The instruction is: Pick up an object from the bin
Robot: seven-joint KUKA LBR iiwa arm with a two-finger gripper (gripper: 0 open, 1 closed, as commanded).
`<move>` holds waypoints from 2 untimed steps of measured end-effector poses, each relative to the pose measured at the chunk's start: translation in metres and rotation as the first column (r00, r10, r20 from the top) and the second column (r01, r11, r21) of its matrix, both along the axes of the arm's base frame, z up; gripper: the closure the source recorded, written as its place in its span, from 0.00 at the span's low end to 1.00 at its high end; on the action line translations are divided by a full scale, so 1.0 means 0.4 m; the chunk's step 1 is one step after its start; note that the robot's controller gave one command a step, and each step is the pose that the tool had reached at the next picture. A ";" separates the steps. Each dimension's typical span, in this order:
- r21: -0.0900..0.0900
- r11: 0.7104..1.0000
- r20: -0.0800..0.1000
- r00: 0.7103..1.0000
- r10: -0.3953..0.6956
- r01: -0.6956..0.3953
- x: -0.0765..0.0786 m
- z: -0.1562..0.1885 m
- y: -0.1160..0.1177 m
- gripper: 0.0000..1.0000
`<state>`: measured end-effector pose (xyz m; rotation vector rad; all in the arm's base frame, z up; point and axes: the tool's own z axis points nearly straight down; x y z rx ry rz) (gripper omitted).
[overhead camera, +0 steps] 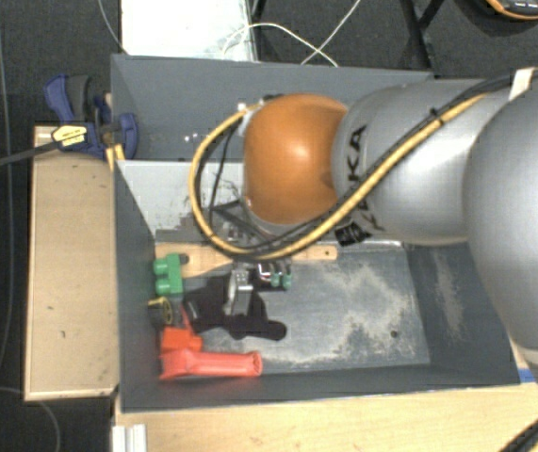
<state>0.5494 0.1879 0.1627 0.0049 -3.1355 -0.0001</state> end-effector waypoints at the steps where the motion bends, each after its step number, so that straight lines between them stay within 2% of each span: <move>1: 0.001 1.000 0.008 1.000 -0.006 0.006 0.005 0.012 -0.003 0.00; 2: 0.001 0.997 0.004 0.997 0.074 -0.074 -0.093 -0.235 -0.081 0.00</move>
Offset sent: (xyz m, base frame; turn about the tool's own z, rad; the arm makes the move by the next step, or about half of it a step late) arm -0.0366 -0.0317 -0.0927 -0.0766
